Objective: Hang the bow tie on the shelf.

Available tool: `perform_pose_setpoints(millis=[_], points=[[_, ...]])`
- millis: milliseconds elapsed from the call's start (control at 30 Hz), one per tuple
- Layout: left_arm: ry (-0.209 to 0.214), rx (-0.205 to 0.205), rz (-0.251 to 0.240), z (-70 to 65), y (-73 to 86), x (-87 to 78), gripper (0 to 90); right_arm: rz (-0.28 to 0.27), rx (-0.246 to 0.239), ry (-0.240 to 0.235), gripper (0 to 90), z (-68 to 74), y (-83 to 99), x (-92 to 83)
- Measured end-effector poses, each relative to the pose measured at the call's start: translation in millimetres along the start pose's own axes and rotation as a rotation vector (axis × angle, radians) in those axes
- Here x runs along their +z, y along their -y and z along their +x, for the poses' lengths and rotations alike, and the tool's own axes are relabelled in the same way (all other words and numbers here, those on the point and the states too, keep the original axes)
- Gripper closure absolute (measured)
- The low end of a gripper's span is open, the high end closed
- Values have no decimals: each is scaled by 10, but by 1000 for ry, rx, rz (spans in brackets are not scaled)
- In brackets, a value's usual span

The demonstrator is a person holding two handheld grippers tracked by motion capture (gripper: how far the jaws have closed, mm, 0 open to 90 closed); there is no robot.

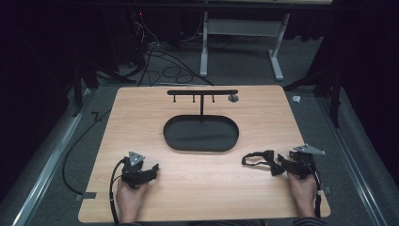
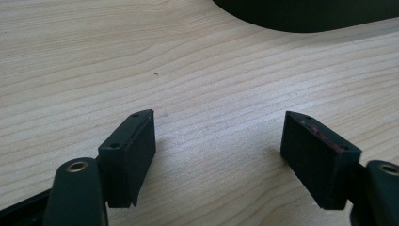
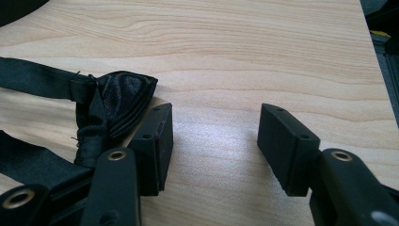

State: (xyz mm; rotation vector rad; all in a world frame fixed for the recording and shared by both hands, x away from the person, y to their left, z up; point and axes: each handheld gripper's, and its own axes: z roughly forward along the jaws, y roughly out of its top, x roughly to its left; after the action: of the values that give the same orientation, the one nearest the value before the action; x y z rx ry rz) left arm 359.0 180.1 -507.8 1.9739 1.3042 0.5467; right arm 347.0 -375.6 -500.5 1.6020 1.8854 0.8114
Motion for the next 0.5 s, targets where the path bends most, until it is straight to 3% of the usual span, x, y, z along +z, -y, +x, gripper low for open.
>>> perform_pose_setpoints(millis=[500], points=[[-6,6,2,-7,-1,3,273,1,0,-1,469,1,-1,1]])
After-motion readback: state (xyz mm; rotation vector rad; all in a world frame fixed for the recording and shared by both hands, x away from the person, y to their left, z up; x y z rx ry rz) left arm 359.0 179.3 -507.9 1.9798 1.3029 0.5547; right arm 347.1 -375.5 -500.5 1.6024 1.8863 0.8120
